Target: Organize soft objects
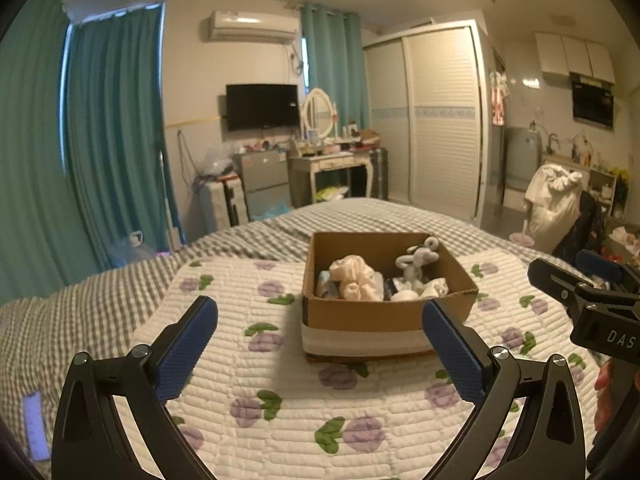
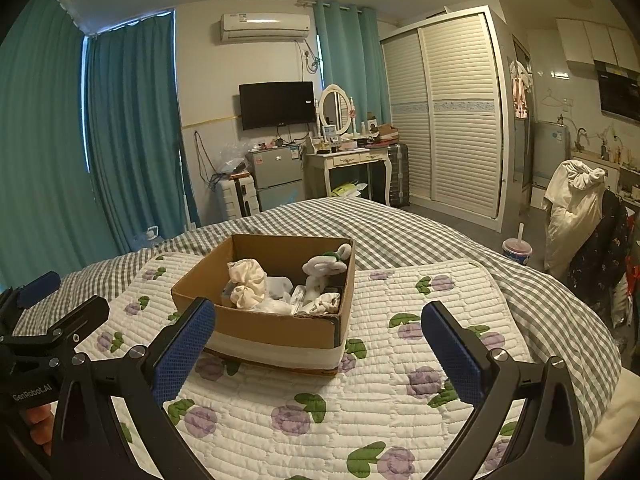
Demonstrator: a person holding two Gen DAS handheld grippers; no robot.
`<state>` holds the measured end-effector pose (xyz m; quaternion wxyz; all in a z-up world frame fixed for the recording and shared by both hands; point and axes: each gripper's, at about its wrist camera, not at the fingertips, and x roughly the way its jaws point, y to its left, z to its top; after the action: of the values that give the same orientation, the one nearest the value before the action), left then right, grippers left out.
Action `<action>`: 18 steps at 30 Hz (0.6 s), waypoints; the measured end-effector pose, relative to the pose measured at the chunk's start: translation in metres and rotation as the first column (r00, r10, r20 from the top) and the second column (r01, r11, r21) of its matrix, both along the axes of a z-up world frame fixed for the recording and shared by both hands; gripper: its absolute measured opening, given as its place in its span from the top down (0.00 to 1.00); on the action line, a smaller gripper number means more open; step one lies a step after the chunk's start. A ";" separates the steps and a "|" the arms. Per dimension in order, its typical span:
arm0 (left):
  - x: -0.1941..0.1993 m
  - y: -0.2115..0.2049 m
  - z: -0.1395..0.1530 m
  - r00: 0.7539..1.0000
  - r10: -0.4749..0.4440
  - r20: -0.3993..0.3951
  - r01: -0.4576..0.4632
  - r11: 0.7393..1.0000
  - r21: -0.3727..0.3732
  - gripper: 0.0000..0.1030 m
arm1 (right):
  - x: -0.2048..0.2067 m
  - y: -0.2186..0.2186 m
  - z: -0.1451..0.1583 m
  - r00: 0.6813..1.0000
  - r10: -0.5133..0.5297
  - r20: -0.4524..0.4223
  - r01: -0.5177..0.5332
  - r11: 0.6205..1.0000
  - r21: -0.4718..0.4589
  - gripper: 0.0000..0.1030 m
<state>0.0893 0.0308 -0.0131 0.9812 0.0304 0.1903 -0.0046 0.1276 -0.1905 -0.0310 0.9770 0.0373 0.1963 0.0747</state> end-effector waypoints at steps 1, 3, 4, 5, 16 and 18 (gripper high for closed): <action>0.000 0.000 0.000 1.000 -0.001 -0.001 0.001 1.000 0.000 0.00 | 0.000 0.000 0.000 1.000 0.002 -0.001 -0.002 1.000 0.000 0.00; 0.000 0.000 -0.001 1.000 -0.001 -0.002 0.001 1.000 0.000 0.00 | 0.000 0.000 -0.001 1.000 0.002 -0.002 -0.002 1.000 -0.001 0.00; 0.000 0.000 -0.001 1.000 -0.001 -0.003 0.001 1.000 -0.001 0.00 | 0.000 0.000 -0.001 1.000 0.002 -0.002 -0.002 1.000 -0.002 0.00; 0.000 0.000 -0.001 1.000 -0.001 -0.003 0.001 1.000 -0.002 0.00 | 0.000 0.000 0.000 1.000 0.004 -0.002 -0.004 1.000 -0.001 0.00; 0.001 0.000 -0.002 1.000 0.001 -0.008 -0.001 1.000 0.002 0.00 | 0.001 0.001 -0.003 1.000 0.007 -0.006 -0.007 1.000 -0.004 0.00; 0.001 0.001 -0.003 1.000 0.002 -0.009 -0.002 1.000 0.001 0.00 | 0.001 0.001 -0.004 1.000 0.008 -0.006 -0.008 1.000 -0.006 0.00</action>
<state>0.0901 0.0314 -0.0157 0.9803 0.0307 0.1949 -0.0036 0.1289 -0.1891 -0.0353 0.9762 0.0339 0.1996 0.0782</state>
